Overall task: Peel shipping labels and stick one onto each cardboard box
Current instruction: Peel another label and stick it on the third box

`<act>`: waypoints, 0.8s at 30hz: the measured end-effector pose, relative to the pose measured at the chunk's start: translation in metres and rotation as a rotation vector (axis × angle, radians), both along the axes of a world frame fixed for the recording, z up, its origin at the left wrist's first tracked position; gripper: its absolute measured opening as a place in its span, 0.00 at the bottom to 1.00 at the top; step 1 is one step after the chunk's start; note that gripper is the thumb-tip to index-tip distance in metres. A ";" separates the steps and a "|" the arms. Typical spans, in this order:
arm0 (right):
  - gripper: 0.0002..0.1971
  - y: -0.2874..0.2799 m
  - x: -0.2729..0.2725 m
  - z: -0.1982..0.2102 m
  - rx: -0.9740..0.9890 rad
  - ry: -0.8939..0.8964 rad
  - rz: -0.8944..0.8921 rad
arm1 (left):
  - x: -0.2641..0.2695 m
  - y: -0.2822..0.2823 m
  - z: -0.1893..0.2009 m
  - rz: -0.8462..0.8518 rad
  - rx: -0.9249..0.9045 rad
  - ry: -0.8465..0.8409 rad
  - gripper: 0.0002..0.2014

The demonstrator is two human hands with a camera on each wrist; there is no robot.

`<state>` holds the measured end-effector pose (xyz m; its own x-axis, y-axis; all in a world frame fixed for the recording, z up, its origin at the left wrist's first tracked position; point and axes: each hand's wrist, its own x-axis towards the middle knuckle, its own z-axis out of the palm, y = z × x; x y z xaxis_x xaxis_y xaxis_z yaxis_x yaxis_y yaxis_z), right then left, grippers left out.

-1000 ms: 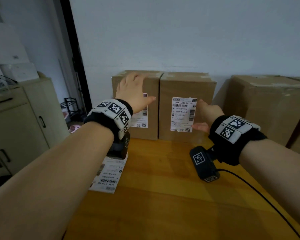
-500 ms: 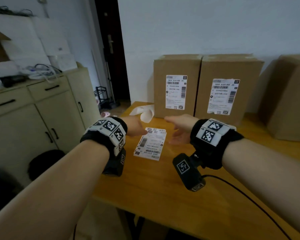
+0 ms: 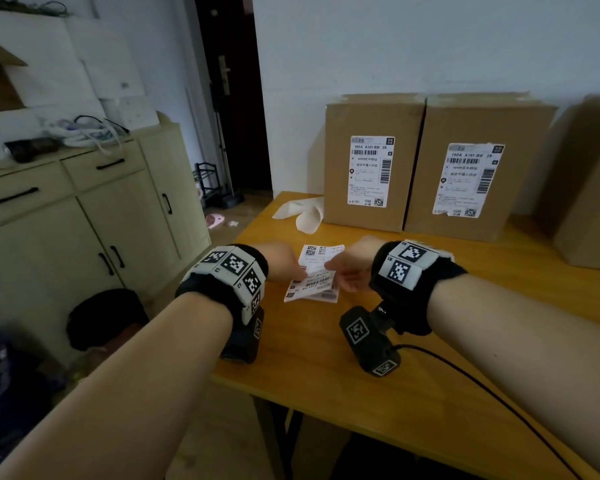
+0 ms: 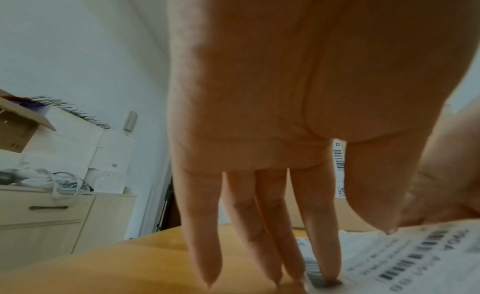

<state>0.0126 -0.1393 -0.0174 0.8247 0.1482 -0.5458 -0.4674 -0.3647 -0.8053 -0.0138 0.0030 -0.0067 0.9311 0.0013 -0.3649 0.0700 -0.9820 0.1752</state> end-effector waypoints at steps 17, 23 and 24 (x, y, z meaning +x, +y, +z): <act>0.03 -0.058 -0.017 0.009 -0.201 -0.043 0.040 | -0.011 -0.047 0.011 -0.147 0.028 0.041 0.18; 0.03 -0.097 -0.023 0.015 -0.149 -0.162 -0.099 | -0.003 -0.086 0.011 -0.232 0.105 0.017 0.21; 0.03 -0.102 -0.023 0.015 -0.132 -0.185 -0.129 | -0.002 -0.090 0.011 -0.238 0.126 0.015 0.21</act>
